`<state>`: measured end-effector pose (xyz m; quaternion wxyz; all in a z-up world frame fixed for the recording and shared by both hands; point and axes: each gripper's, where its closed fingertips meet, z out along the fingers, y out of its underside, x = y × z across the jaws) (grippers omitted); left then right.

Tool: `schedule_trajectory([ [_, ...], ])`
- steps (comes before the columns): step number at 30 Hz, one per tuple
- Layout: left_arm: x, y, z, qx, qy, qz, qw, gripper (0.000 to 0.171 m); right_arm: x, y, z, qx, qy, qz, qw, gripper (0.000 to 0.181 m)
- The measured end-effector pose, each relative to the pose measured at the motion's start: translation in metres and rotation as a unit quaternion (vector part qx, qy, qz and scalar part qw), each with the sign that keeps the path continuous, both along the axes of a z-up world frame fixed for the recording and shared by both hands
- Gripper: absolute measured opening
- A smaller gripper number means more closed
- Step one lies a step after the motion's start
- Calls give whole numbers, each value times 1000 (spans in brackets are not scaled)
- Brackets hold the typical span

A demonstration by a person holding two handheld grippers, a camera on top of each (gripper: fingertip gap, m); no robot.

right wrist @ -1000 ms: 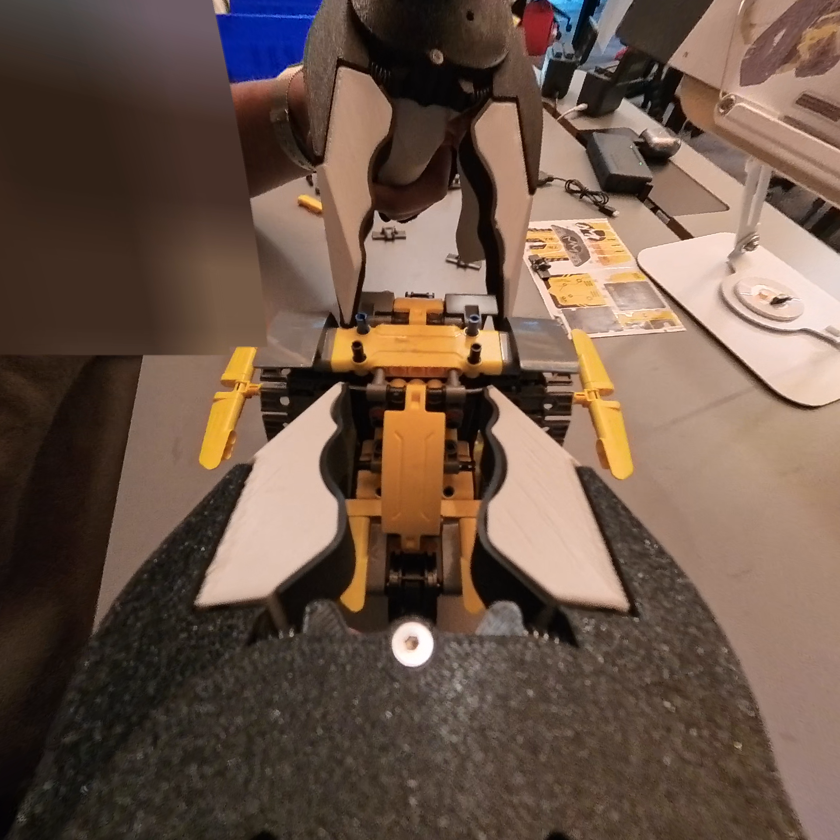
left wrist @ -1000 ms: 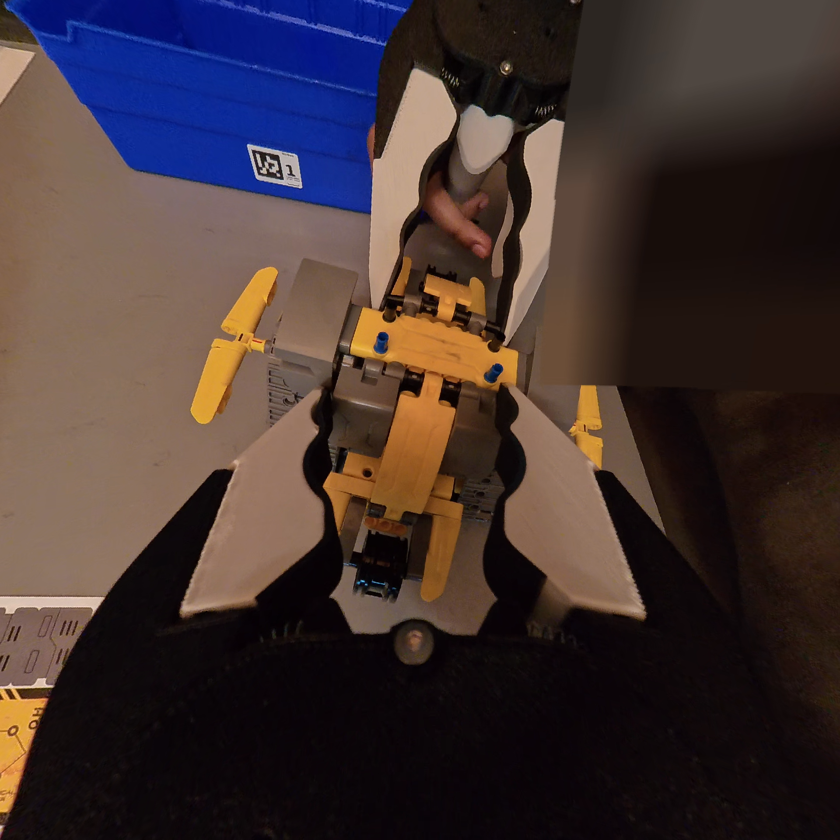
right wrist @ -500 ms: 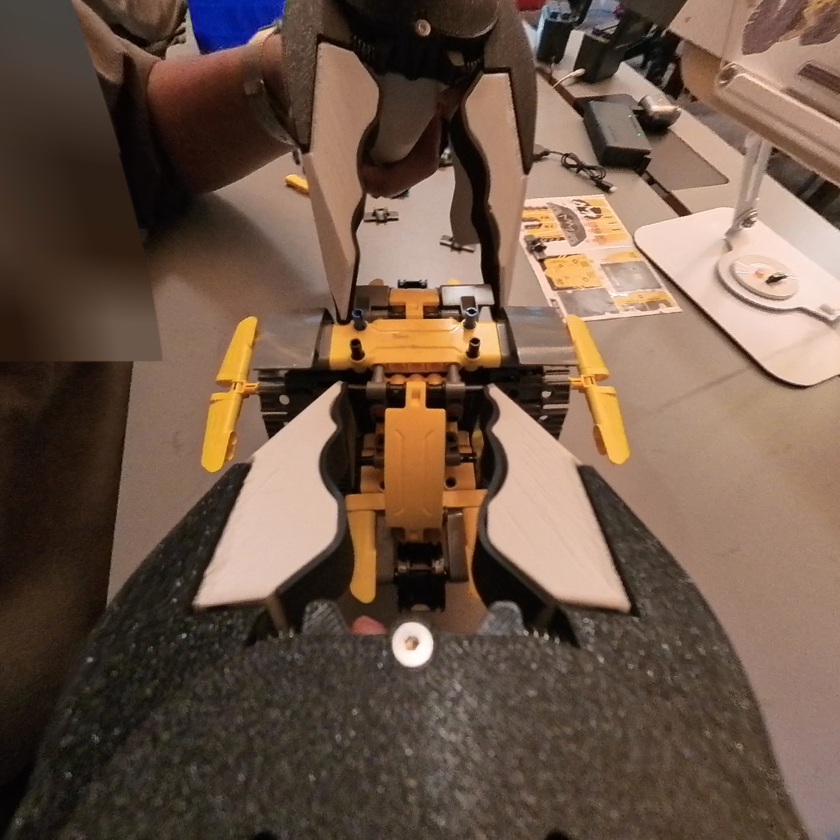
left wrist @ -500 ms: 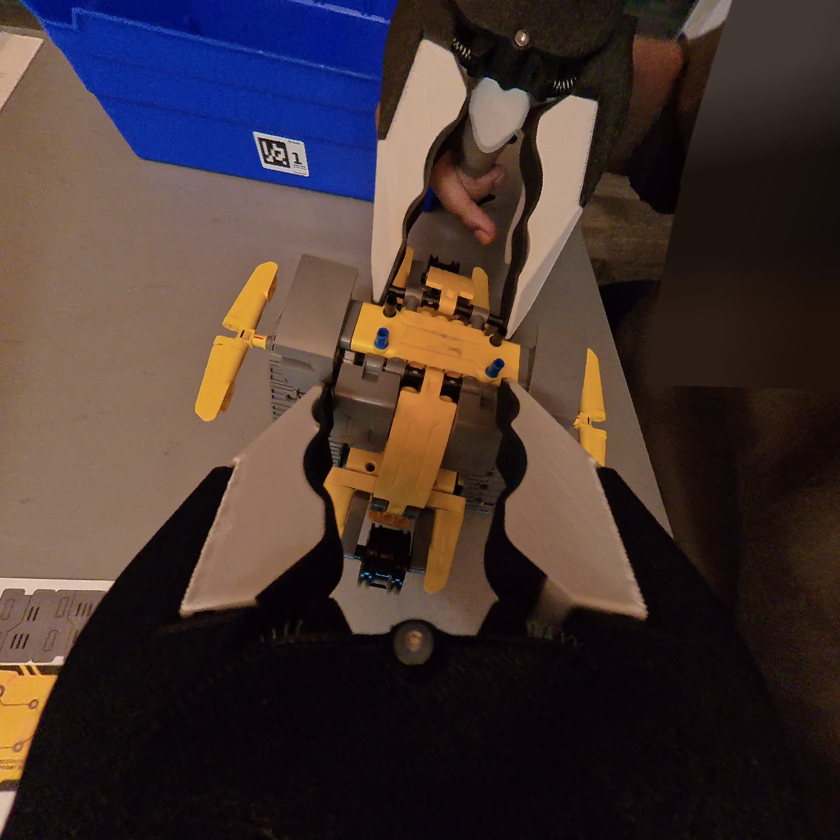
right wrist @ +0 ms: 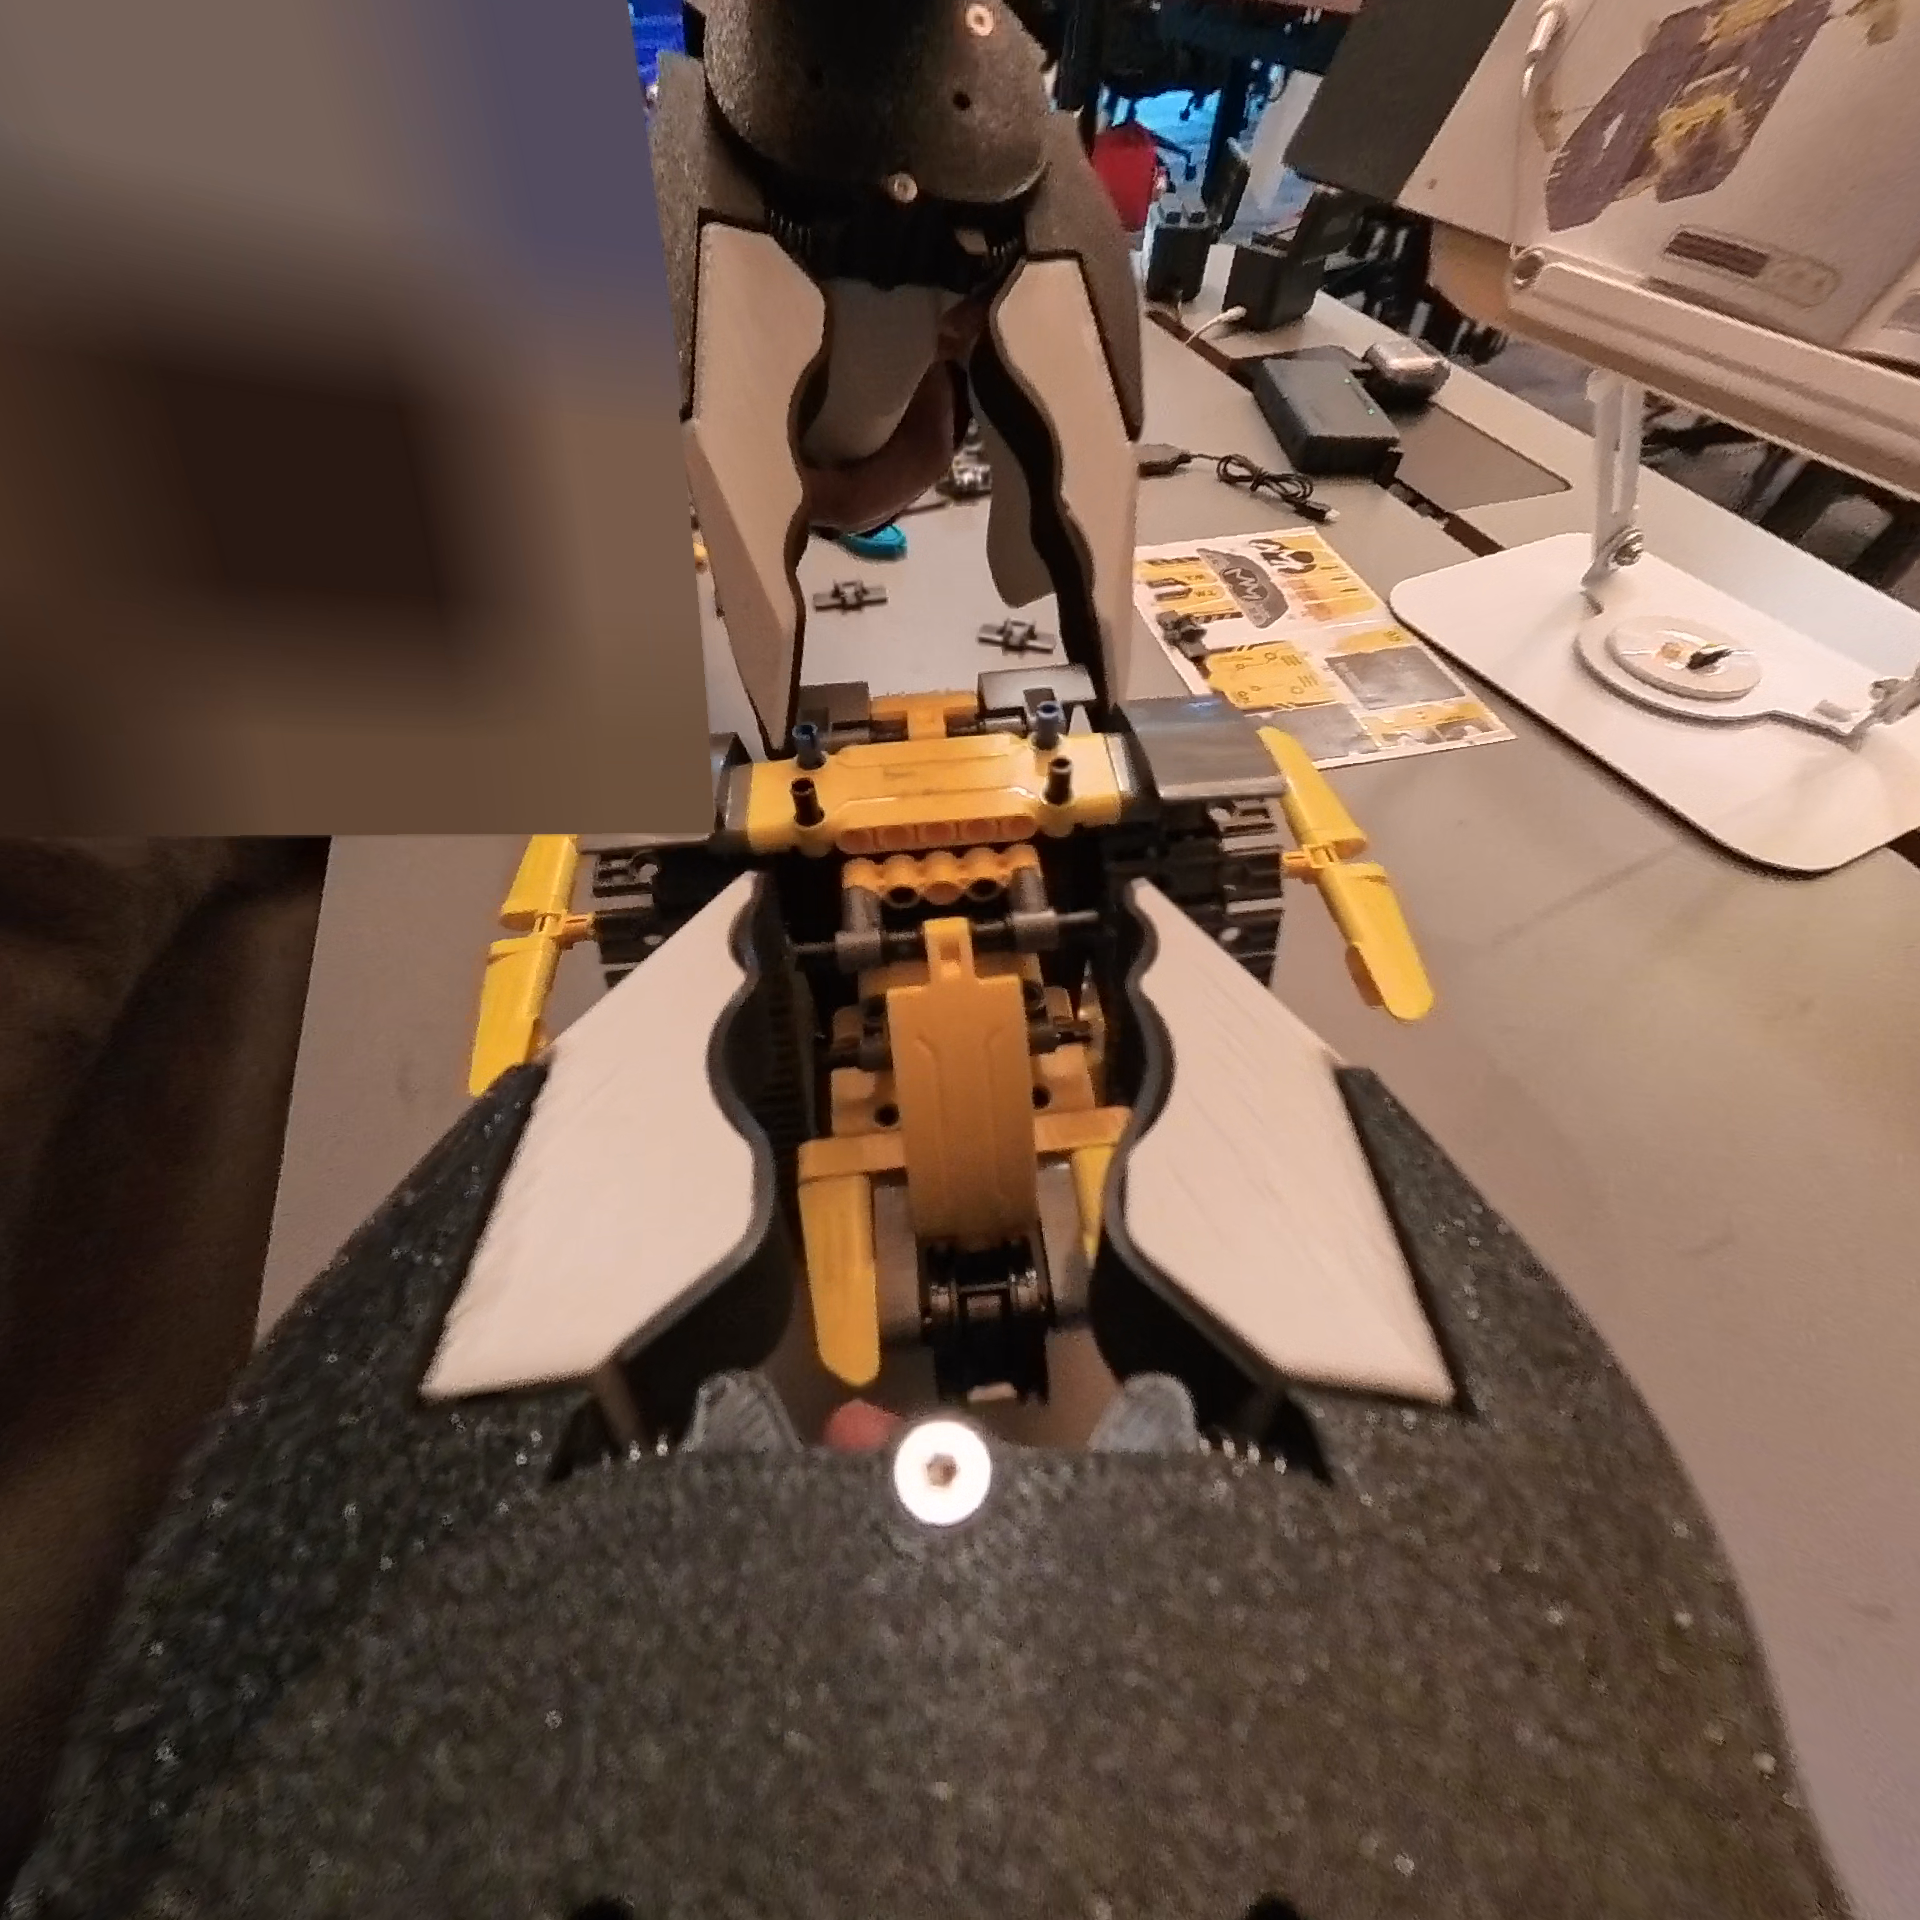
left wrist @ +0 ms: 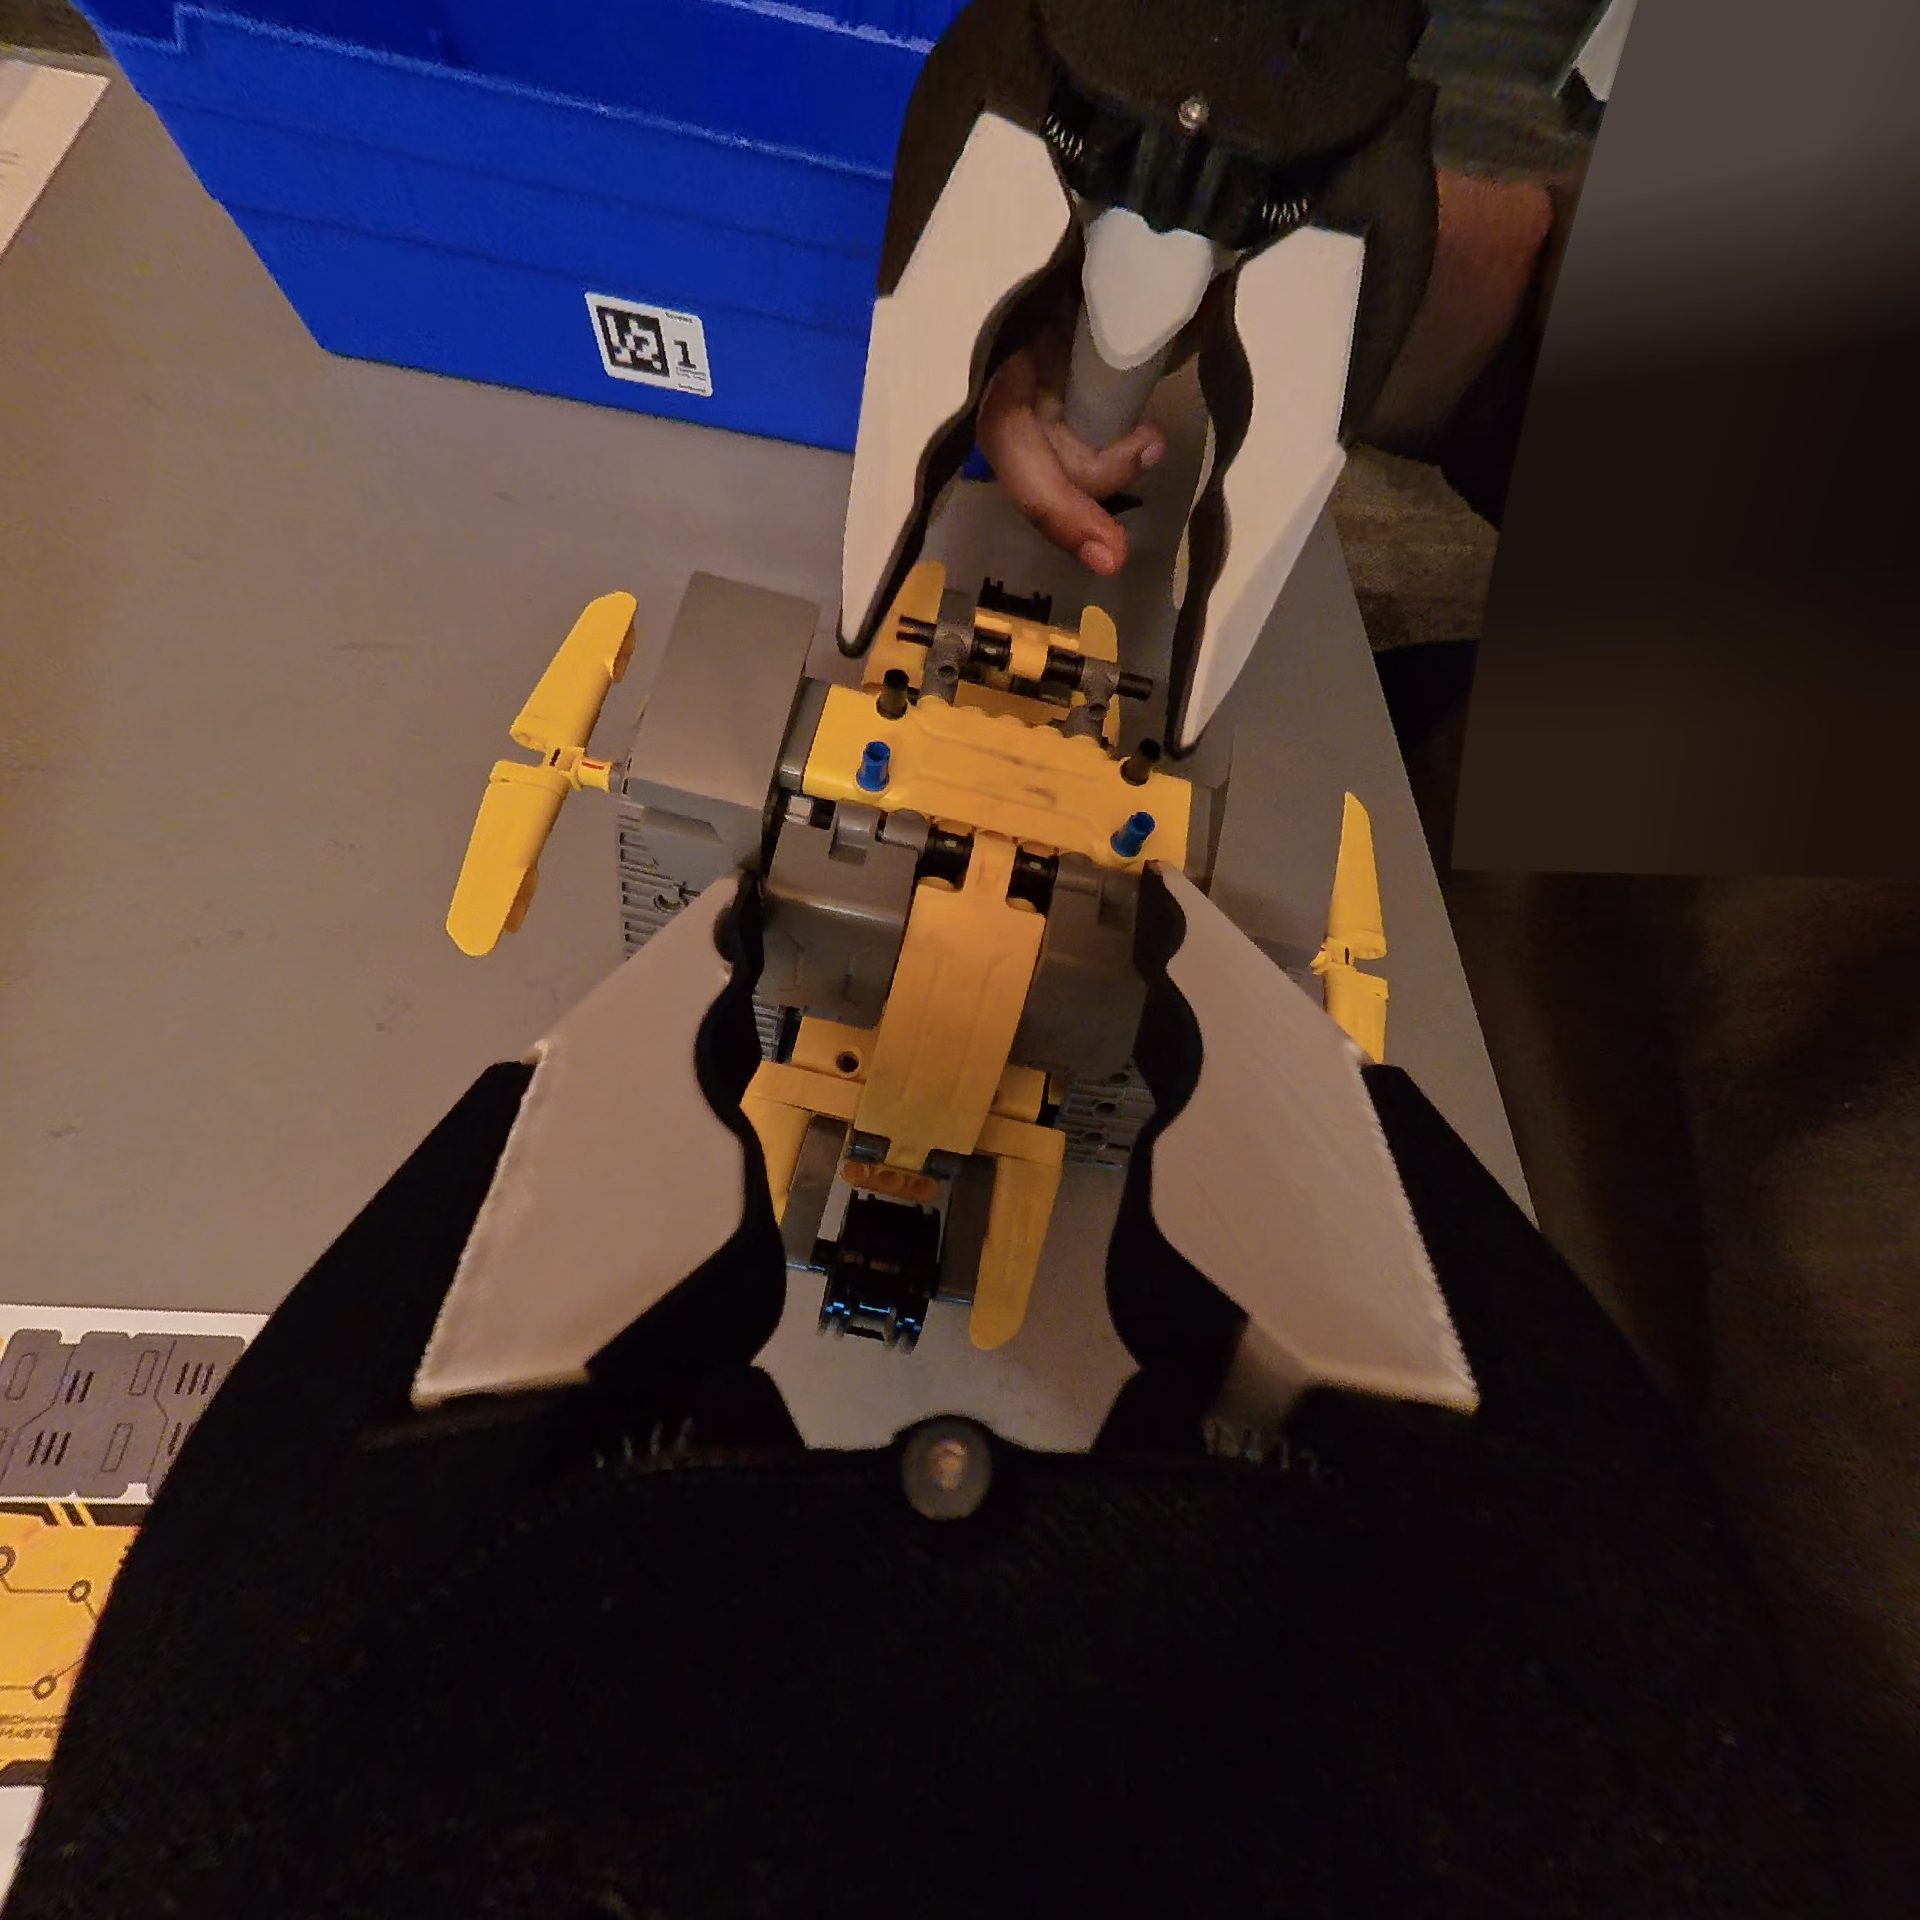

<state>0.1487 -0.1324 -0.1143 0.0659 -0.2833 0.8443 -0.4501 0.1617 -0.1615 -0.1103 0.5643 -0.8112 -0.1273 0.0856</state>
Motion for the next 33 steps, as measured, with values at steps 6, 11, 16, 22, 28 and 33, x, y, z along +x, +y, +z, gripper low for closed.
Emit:
schedule_trajectory([
  [6,0,0,0,0,0,-1,1000,70,11,-20,10,30,21,-13,999,64],
  [11,0,0,0,-1,-1,-2,1000,70,9,-23,8,21,17,-6,1000,44],
  [16,0,0,0,-4,0,-1,1000,70,8,-19,2,10,3,-7,1000,31],
  [22,1,-1,0,-4,0,-3,1000,71,8,-21,2,0,21,-5,1000,33],
  [28,1,-1,0,-6,1,-5,1000,71,5,-21,-5,-25,12,-3,1000,41],
  [33,1,-1,0,-7,1,-5,1000,71,3,-17,-6,-31,1,7,999,36],
])
